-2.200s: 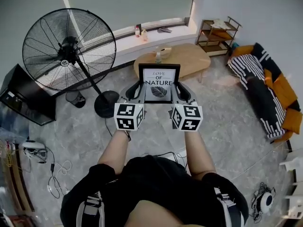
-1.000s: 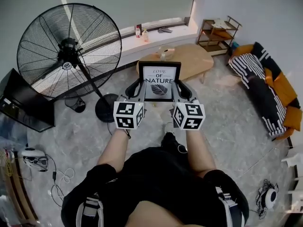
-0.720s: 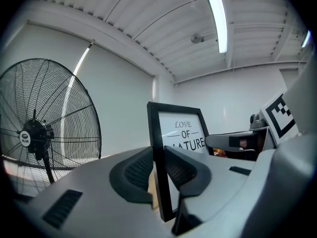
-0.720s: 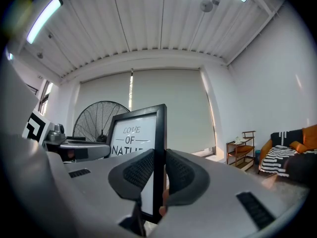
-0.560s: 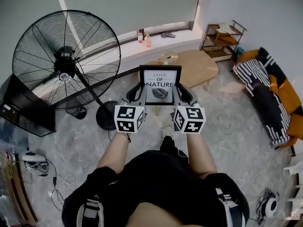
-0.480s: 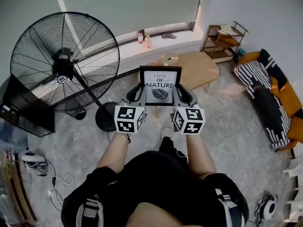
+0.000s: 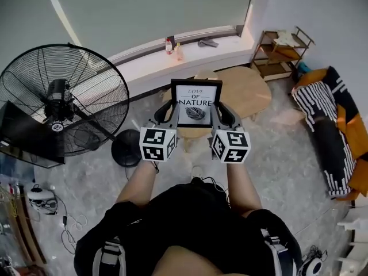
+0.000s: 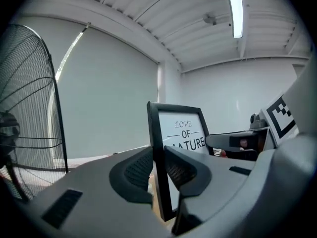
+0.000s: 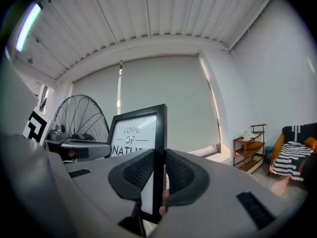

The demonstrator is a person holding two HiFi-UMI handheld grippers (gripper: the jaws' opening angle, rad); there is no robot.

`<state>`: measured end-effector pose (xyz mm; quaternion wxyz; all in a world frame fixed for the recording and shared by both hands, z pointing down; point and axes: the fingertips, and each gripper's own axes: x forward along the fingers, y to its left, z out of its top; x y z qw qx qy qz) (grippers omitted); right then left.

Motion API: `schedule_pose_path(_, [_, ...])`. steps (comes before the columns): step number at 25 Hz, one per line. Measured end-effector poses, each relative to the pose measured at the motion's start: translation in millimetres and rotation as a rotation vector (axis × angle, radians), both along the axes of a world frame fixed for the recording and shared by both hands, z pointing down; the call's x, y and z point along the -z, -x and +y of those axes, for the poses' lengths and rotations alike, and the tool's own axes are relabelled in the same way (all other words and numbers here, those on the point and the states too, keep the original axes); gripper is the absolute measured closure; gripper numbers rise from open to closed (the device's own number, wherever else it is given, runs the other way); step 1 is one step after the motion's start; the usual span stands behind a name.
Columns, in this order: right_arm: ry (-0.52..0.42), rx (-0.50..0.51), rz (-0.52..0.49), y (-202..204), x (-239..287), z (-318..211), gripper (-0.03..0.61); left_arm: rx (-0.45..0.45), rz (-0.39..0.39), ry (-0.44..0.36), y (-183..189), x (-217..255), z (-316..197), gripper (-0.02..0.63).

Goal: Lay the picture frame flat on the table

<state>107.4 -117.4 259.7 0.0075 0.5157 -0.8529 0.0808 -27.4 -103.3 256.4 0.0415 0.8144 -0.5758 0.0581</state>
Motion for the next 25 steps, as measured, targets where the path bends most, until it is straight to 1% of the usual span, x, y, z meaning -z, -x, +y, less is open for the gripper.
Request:
schedule_pose_path(3, [0.03, 0.018, 0.003, -16, -9, -66, 0.488, 0.016, -0.004, 0.032, -16, -10, -64, 0.526])
schedule_pose_path(5, [0.052, 0.034, 0.006, -20, -18, -107, 0.488, 0.028, -0.006, 0.054, -20, -20, -103, 0.526])
schedule_pose_path(9, [0.107, 0.059, 0.014, -3, -50, -185, 0.488, 0.044, -0.004, 0.109, -5, -51, -177, 0.525])
schedule_pose_path(11, [0.139, 0.067, 0.021, 8, -69, -213, 0.488, 0.049, 0.0, 0.142, 6, -71, -202, 0.525])
schedule_pose_path(15, [0.212, 0.086, 0.041, 30, -107, -249, 0.488, 0.056, 0.004, 0.221, 28, -108, -237, 0.523])
schedule_pose_path(18, [0.268, 0.087, 0.049, 47, -132, -272, 0.488, 0.045, -0.001, 0.269, 44, -132, -260, 0.523])
schedule_pose_path(25, [0.423, 0.087, 0.062, 72, -209, -304, 0.488, 0.025, 0.005, 0.4, 69, -202, -295, 0.523])
